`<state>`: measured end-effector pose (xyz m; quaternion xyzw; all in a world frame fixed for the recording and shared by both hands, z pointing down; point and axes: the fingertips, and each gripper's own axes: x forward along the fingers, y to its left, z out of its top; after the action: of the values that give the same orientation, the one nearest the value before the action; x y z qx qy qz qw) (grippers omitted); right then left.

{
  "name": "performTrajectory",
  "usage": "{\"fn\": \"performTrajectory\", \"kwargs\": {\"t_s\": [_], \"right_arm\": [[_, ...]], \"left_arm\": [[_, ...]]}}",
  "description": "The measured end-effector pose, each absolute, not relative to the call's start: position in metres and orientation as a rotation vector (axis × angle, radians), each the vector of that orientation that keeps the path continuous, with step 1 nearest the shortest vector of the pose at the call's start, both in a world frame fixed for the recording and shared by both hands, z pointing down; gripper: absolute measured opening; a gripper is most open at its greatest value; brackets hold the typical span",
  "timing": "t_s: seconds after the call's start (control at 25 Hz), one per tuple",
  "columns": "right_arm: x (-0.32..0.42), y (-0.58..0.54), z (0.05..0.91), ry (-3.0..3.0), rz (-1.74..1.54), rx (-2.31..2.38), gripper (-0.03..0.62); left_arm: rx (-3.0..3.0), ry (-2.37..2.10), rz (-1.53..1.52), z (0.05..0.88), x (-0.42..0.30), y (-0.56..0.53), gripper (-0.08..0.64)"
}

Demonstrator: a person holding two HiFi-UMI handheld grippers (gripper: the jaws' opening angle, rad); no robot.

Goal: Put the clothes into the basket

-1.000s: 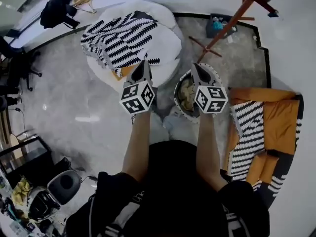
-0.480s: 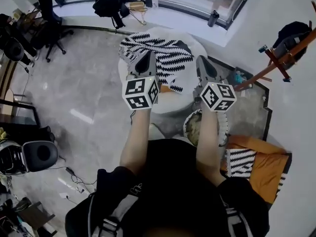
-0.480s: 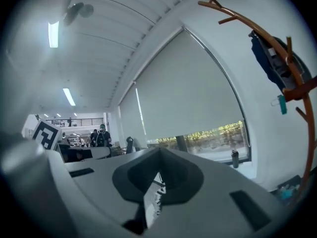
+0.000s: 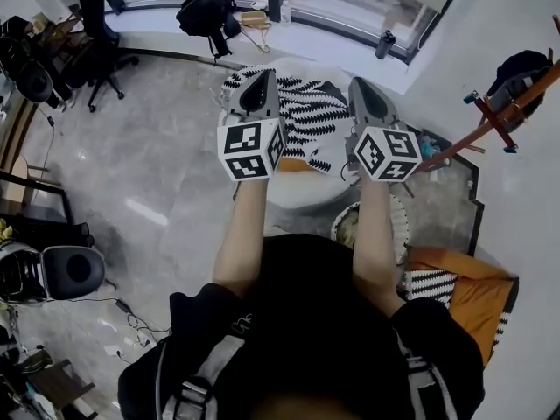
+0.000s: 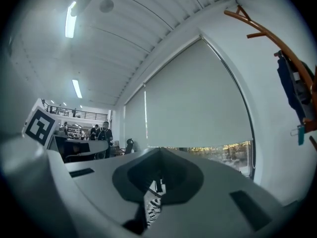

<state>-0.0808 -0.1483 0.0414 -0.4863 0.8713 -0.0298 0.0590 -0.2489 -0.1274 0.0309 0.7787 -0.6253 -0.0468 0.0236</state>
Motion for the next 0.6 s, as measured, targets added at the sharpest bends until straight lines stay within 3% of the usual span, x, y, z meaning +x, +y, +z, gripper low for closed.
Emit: {"fn": "performTrajectory", "kwargs": {"t_s": [0.6], "right_arm": [[-0.074, -0.16, 0.033, 2.632, -0.048, -1.496, 0.011]], "left_arm": [[2.443, -1.877, -0.145, 0.029, -0.234, -0.146, 0.008]]}}
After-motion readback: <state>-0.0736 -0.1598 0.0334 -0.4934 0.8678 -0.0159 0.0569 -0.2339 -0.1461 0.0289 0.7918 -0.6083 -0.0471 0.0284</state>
